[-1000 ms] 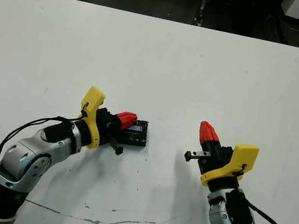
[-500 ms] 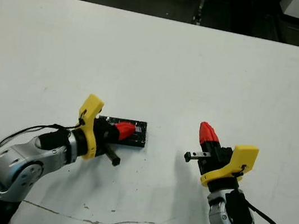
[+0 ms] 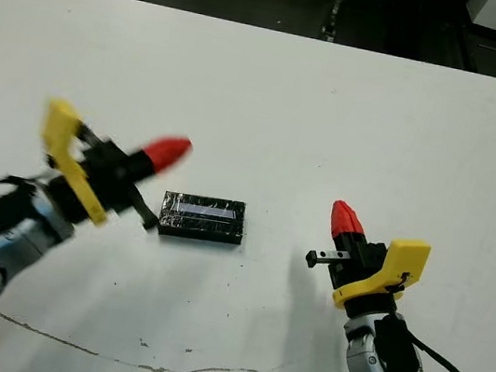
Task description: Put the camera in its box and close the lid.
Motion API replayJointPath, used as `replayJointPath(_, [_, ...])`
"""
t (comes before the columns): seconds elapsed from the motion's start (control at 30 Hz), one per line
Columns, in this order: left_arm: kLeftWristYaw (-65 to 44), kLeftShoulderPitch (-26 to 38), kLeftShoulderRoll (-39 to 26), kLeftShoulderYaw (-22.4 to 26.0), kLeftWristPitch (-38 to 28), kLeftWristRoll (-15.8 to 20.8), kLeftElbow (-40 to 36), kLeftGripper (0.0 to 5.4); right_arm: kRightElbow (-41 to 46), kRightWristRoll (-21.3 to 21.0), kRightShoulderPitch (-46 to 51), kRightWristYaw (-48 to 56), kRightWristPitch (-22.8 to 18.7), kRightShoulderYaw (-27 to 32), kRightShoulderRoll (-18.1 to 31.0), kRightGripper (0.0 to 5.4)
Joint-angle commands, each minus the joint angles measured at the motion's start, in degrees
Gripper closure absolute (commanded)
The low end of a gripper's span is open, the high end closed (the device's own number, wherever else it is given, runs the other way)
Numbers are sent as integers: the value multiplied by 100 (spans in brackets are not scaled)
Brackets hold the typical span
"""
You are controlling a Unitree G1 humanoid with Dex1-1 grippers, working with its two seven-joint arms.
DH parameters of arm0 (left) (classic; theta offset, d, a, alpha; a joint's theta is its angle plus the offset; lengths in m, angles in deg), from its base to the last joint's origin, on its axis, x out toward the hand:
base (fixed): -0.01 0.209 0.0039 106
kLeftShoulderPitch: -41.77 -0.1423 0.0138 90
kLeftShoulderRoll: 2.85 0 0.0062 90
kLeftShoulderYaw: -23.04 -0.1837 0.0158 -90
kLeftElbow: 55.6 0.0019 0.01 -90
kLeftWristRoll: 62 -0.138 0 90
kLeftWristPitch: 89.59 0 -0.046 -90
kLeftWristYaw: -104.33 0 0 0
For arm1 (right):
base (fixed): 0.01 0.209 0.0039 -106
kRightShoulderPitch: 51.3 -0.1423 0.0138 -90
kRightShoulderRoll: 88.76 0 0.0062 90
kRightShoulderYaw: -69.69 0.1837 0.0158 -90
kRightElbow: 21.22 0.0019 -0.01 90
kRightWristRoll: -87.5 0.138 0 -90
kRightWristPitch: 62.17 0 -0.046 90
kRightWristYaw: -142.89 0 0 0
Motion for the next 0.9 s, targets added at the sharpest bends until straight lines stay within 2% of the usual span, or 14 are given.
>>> replayJointPath(0.03, [188,10,71,161,-778,-409,325,538,-48,91,-83,43,6,145,90,540])
replayJointPath(0.13, [365,-82,144,191,-1772,-1016,737,538,-49,83,-189,15,51,221,87,540])
replayJointPath(0.27, [606,-283,285,204,-3490,-1910,1644,538,-54,32,-358,-71,129,300,38,540])
replayJointPath(0.37, [802,-421,365,225,-4391,-2322,2259,538,-42,17,-471,-174,147,324,-13,540])
replayJointPath(0.6, [1299,-740,708,197,-5597,-2720,3230,538,-72,-151,-631,-376,320,275,-114,540])
replayJointPath(0.9, [1395,-852,817,-58,-5812,-2889,3535,538,-105,-198,-611,-363,399,264,-115,540])
